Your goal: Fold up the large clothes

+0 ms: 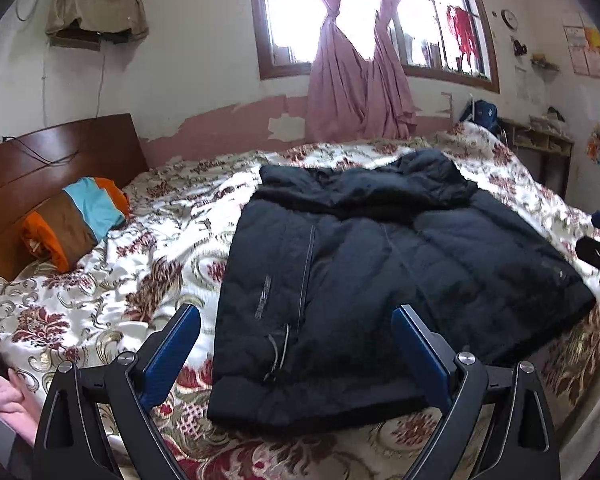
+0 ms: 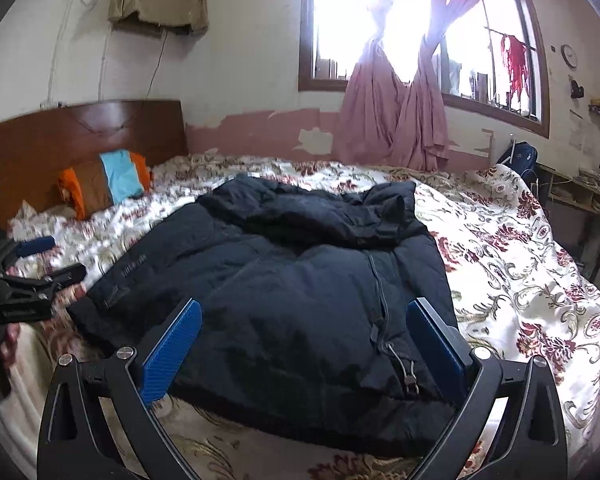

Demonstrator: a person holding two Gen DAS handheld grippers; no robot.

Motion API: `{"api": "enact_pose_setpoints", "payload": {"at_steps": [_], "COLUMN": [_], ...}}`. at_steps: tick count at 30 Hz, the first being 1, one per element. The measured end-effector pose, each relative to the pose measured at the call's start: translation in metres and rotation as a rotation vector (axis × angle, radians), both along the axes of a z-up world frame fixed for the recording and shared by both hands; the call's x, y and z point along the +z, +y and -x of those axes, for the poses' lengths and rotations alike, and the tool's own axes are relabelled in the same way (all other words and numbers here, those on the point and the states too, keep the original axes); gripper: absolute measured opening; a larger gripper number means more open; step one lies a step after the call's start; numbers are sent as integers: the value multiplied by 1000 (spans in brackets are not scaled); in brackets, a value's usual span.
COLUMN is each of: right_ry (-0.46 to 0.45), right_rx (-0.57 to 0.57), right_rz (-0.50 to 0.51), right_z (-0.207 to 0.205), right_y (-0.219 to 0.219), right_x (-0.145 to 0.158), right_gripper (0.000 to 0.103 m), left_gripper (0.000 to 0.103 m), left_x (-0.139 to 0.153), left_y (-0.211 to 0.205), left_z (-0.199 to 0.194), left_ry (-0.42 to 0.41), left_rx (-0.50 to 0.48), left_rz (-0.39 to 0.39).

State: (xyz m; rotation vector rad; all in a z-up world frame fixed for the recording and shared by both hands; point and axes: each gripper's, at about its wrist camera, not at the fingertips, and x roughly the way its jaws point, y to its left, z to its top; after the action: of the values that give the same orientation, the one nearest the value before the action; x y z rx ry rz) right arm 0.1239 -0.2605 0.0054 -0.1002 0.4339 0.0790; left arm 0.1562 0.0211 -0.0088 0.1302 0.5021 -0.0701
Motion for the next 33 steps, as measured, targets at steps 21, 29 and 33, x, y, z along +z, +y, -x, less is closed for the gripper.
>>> {"api": "enact_pose_setpoints", "payload": {"at_steps": [21,29,33], "right_ry": [265,271,258], "right_rx": [15,10,11], "right_rz": [67,108,132], "right_z": [-19,-17,-14], "right_y": [-14,-13,-9], "right_x": [-74,-87,-89], "right_gripper": [100,100,100], "left_gripper": [97,97,97], "left_x": [-87,-111,-116], "left_y": [-4,-25,-34], "left_z": [2,1,0], "left_ry": [216,195,175], "left_rx": [-163,-146,-129], "left_rz": [-262,-449,-492]}}
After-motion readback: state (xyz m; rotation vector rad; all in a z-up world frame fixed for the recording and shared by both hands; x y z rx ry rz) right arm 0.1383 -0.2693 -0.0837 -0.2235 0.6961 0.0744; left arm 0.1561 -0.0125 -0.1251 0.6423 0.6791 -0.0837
